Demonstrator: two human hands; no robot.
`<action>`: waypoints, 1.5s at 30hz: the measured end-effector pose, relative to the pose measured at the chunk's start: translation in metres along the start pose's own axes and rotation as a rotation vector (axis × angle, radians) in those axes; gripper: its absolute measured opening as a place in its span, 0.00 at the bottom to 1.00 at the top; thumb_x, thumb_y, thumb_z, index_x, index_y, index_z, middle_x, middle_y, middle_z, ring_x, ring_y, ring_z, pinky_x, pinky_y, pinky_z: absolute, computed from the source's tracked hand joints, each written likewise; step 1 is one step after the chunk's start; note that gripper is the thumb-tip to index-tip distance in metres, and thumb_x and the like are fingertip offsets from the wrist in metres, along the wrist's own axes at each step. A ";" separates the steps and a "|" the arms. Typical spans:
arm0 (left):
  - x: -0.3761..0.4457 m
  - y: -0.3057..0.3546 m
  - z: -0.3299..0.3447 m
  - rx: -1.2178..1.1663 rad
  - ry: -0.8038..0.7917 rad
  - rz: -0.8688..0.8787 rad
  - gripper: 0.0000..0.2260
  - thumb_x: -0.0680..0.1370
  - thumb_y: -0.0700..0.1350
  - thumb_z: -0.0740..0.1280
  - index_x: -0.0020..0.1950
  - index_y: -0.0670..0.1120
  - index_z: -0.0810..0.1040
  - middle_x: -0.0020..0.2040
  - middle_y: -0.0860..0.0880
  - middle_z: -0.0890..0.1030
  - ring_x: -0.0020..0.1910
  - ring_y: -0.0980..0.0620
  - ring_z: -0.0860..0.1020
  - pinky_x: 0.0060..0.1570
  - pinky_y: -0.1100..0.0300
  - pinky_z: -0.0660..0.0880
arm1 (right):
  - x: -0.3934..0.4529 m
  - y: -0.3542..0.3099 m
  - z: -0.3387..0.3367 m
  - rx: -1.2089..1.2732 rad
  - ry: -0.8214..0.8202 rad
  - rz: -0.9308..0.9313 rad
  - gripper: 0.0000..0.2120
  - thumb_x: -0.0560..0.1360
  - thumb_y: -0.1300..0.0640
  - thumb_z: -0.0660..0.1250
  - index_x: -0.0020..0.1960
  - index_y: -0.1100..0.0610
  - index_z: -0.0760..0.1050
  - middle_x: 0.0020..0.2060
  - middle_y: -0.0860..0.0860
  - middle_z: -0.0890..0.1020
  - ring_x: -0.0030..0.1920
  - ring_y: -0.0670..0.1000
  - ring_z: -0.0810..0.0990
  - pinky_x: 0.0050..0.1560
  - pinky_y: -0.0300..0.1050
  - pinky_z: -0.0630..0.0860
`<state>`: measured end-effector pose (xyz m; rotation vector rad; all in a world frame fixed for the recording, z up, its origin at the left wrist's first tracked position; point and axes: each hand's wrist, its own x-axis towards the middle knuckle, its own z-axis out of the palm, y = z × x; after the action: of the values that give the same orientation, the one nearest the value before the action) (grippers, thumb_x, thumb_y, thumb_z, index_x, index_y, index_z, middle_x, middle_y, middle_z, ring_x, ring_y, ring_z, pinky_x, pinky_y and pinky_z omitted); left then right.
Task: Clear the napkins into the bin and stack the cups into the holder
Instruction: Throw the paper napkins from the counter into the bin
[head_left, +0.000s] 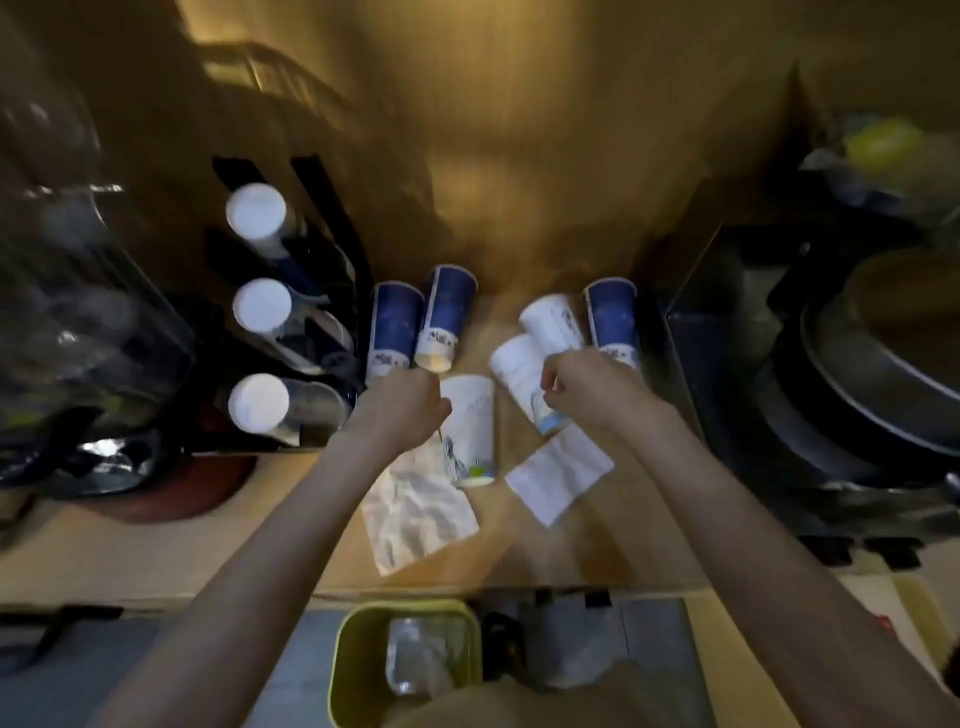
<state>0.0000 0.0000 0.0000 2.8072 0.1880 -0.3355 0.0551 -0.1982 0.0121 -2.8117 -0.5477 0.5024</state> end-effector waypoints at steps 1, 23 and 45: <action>-0.003 -0.003 0.010 0.001 -0.034 -0.032 0.13 0.76 0.46 0.61 0.53 0.39 0.78 0.54 0.36 0.79 0.54 0.38 0.77 0.49 0.50 0.75 | -0.001 0.003 0.013 -0.018 -0.013 0.036 0.12 0.73 0.58 0.62 0.54 0.59 0.77 0.53 0.59 0.81 0.53 0.60 0.79 0.52 0.50 0.76; -0.070 -0.075 0.162 0.103 -0.038 -0.330 0.16 0.76 0.37 0.60 0.63 0.45 0.73 0.59 0.42 0.74 0.59 0.42 0.73 0.52 0.51 0.73 | -0.048 0.033 0.209 0.303 0.312 0.191 0.16 0.70 0.65 0.57 0.53 0.63 0.80 0.52 0.64 0.81 0.55 0.66 0.75 0.58 0.57 0.72; -0.234 -0.180 0.252 -0.621 -0.102 -0.658 0.13 0.76 0.37 0.61 0.56 0.43 0.81 0.57 0.40 0.82 0.55 0.42 0.79 0.54 0.60 0.72 | -0.120 -0.119 0.326 0.626 -0.169 0.184 0.06 0.73 0.64 0.64 0.49 0.60 0.78 0.40 0.60 0.81 0.45 0.61 0.79 0.43 0.51 0.73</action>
<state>-0.3081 0.0688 -0.2267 2.0427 1.0067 -0.4614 -0.2093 -0.0862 -0.2175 -2.2356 -0.1200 0.7931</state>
